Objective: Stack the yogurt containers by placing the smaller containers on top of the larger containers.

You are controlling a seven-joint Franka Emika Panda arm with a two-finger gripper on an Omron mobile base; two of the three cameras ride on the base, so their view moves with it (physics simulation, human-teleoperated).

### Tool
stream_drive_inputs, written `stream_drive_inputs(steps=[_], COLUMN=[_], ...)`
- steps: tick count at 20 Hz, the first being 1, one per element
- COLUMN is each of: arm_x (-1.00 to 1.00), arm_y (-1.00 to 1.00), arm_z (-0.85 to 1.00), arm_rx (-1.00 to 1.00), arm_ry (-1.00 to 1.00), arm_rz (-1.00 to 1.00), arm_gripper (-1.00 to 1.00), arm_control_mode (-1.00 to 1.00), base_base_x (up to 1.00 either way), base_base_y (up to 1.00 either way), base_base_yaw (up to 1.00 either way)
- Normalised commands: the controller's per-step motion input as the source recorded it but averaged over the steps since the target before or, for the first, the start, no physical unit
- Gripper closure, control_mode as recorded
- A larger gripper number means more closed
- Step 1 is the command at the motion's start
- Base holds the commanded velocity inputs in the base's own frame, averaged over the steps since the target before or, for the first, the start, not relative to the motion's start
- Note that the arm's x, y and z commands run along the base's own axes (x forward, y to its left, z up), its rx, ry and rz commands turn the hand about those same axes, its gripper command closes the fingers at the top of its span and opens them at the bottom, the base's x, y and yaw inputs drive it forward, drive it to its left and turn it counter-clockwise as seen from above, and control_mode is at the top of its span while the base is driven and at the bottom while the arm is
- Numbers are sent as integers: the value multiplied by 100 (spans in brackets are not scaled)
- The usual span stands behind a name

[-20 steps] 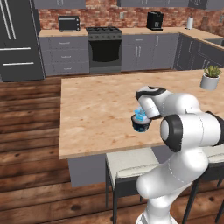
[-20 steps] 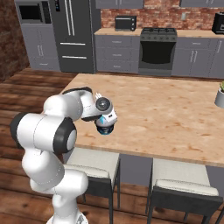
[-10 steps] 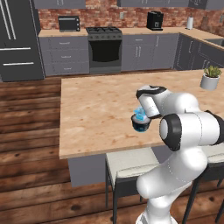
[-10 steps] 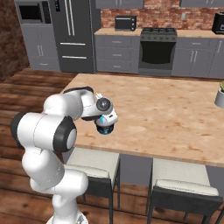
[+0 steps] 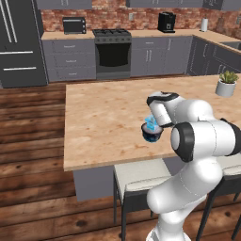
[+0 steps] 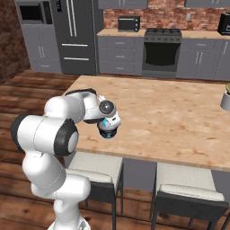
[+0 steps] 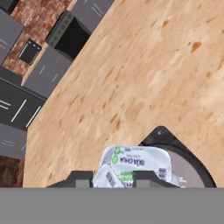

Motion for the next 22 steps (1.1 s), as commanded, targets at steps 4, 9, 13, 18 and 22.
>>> stream_drive_inputs(steps=[4, 9, 13, 18, 22], arm_x=[0, 0, 0, 0, -8], arm_y=[0, 0, 0, 0, -6], arm_z=[-1, 0, 0, 7, 38], arm_rx=[0, 0, 0, 0, 0], arm_ry=[0, 0, 0, 3, 8], arm_rz=[0, 0, 0, 0, 0], arm_gripper=[-100, -100, -100, -100, -100], arm_control_mode=[-100, -100, -100, -100, -100], base_base_x=[0, 0, 0, 0, 0], base_base_y=[0, 0, 0, 0, 0], base_base_yaw=[0, 0, 0, 0, 0])
